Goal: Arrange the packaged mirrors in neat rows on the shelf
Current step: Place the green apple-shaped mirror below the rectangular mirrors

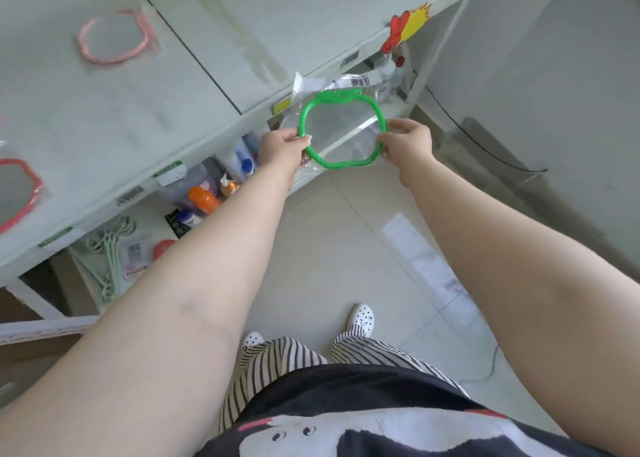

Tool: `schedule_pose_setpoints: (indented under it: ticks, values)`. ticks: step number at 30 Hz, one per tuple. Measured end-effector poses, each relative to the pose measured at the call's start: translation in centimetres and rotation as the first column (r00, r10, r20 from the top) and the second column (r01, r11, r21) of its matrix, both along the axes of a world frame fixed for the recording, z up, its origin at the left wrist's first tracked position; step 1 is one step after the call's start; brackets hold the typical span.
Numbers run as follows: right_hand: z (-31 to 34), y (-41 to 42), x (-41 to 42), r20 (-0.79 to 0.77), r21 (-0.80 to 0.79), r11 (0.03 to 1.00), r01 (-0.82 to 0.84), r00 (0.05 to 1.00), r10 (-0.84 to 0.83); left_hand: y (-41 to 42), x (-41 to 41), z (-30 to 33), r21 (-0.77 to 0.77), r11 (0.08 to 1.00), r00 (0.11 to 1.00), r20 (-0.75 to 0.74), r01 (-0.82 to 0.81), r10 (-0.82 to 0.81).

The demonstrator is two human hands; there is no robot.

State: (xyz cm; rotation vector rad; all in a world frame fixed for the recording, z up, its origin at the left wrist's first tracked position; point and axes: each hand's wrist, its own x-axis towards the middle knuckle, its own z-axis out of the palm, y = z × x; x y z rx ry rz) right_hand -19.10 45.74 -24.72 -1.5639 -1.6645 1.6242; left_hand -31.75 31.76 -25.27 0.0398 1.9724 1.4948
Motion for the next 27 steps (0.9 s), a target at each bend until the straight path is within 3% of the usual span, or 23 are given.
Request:
schedule_pose_setpoints:
  ticks: [9,27]
  values:
    - [-0.3,10.9,3.0,-0.041,0.005,0.998,0.058,0.997,-0.058,11.0,2.3,2.2,-0.022,0.996,0.993,-0.075,0.088,-0.090]
    - [0.4,28.4,-3.3,0.009,0.017,0.983,0.184,0.983,-0.185,30.7,-5.7,2.2,-0.008,0.985,0.984,-0.047,0.174,-0.174]
